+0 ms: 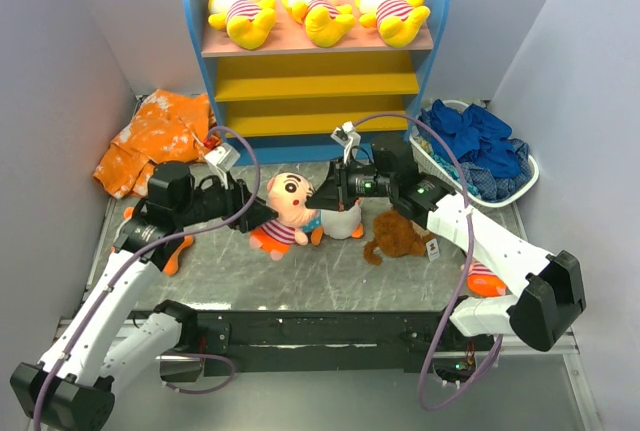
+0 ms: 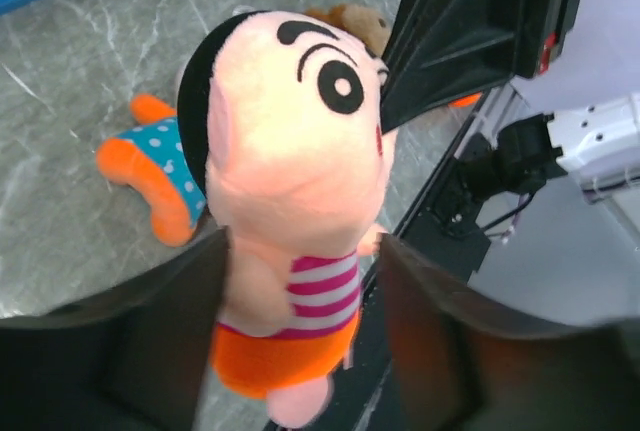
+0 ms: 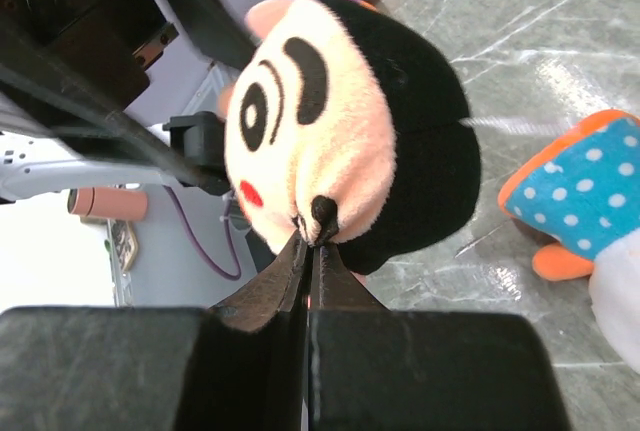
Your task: Place and organize the stuffed toys onto the shelf
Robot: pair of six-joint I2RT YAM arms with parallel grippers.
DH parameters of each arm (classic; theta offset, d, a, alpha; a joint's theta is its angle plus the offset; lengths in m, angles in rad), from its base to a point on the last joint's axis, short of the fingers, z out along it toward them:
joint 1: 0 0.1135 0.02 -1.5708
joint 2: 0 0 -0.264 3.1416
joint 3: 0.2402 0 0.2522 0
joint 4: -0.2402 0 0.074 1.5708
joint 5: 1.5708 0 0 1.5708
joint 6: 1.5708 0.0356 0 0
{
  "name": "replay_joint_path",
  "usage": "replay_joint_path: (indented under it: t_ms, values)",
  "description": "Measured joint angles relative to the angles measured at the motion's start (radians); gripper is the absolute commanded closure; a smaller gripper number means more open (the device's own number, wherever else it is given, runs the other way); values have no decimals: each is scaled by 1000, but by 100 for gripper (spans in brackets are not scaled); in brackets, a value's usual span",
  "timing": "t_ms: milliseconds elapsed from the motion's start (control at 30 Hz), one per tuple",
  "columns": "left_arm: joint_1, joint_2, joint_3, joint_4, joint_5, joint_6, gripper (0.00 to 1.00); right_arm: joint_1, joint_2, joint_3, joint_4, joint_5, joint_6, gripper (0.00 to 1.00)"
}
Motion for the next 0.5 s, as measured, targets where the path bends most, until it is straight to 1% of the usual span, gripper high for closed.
replay_joint_path:
  t_ms: [33,100,133,167,300,367,433,467,500]
  values:
    - [0,7,0,8,11,2,46,-4,-3,0,-2,0,0,100]
    - [0,21,-1,23,32,-11,44,-8,-11,0,-5,0,4,100]
    - [0,32,-2,34,44,-18,35,-10,-18,0,-7,0,5,100]
    - [0,39,-2,40,47,-20,30,-11,-26,0,-7,-1,8,100]
    - [0,59,-2,50,48,-24,17,-13,-44,14,-10,-4,13,100]
    - [0,66,-2,50,48,-16,16,-14,-46,25,-10,-5,14,100]
    - [0,74,-2,50,48,-16,25,-16,-48,28,-10,-6,15,100]
    - [0,77,-2,50,48,-16,34,-16,-48,28,-10,-8,16,100]
    - [0,81,-3,51,49,-16,53,-18,-48,29,-10,-8,18,100]
